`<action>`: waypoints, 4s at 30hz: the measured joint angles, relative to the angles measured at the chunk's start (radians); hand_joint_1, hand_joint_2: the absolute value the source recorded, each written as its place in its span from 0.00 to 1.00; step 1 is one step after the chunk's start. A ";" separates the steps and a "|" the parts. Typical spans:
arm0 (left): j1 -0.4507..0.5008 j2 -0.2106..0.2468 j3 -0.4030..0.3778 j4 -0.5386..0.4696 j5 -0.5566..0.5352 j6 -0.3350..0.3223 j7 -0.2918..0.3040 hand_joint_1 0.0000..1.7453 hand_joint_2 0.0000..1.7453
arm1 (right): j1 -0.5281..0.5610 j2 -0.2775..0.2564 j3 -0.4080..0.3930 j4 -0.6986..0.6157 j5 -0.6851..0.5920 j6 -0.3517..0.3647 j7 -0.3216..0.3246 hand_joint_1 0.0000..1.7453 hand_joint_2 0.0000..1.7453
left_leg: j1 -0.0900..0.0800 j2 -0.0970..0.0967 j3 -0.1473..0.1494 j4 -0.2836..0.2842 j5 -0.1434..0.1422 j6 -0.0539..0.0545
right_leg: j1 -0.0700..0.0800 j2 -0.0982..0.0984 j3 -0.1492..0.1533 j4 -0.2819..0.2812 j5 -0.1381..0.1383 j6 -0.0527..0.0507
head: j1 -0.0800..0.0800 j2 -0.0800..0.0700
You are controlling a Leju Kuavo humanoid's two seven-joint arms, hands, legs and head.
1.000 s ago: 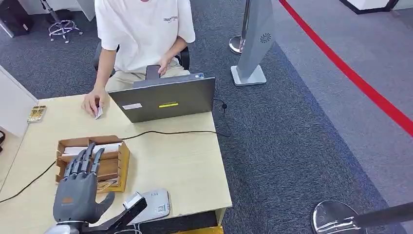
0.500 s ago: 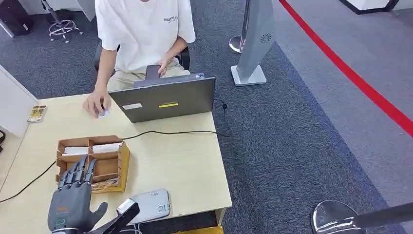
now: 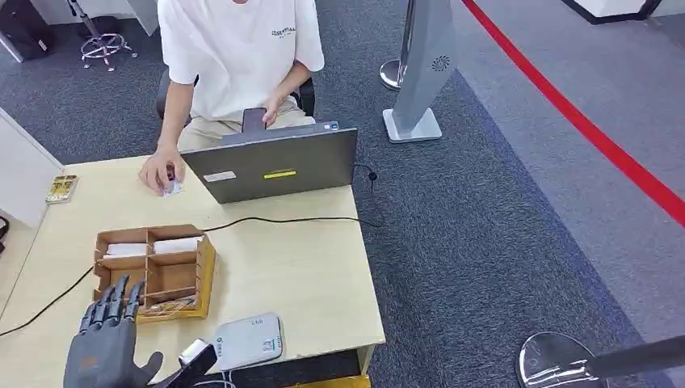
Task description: Pass the card to the sensor for recognition and then transmit it.
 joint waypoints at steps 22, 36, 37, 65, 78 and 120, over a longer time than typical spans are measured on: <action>-0.011 0.013 0.049 0.060 0.000 0.028 0.039 0.00 1.00 | 0.009 0.000 0.025 -0.009 -0.011 0.004 0.007 0.00 1.00 | 0.000 0.000 0.000 0.000 0.000 0.000 | 0.000 0.000 0.000 0.000 0.000 0.000 | 0.000 0.000; -0.064 0.089 0.032 0.124 0.000 0.174 0.139 0.00 1.00 | 0.022 0.000 0.069 -0.009 -0.056 -0.017 0.006 0.00 1.00 | 0.000 0.000 0.001 0.000 0.000 0.000 | 0.000 0.000 0.000 0.000 0.000 0.000 | 0.000 0.000; -0.072 0.104 0.021 0.135 0.000 0.202 0.153 0.00 1.00 | 0.024 0.000 0.078 -0.009 -0.065 -0.019 0.009 0.00 1.00 | 0.000 0.000 0.001 0.000 0.000 0.000 | 0.000 0.000 0.000 0.000 0.000 0.000 | 0.000 0.000; -0.170 0.278 -0.204 0.315 0.000 0.313 0.256 0.00 1.00 | 0.047 0.003 0.196 -0.014 -0.124 -0.055 0.086 0.00 1.00 | 0.000 0.000 0.000 0.000 0.000 0.000 | 0.000 0.001 0.000 0.000 0.000 0.000 | 0.000 0.000; -0.170 0.277 -0.210 0.315 0.000 0.282 0.267 0.00 1.00 | 0.050 0.003 0.199 -0.019 -0.125 -0.055 0.084 0.00 1.00 | 0.000 0.000 0.000 0.000 0.000 0.000 | 0.000 0.001 0.000 0.000 0.000 0.000 | 0.000 0.000; -0.187 0.278 -0.230 0.315 0.000 0.250 0.290 0.00 1.00 | 0.057 0.003 0.210 -0.032 -0.124 -0.053 0.084 0.00 1.00 | 0.000 0.000 0.000 0.000 0.000 0.000 | 0.000 0.000 0.000 0.000 0.000 0.000 | 0.000 0.000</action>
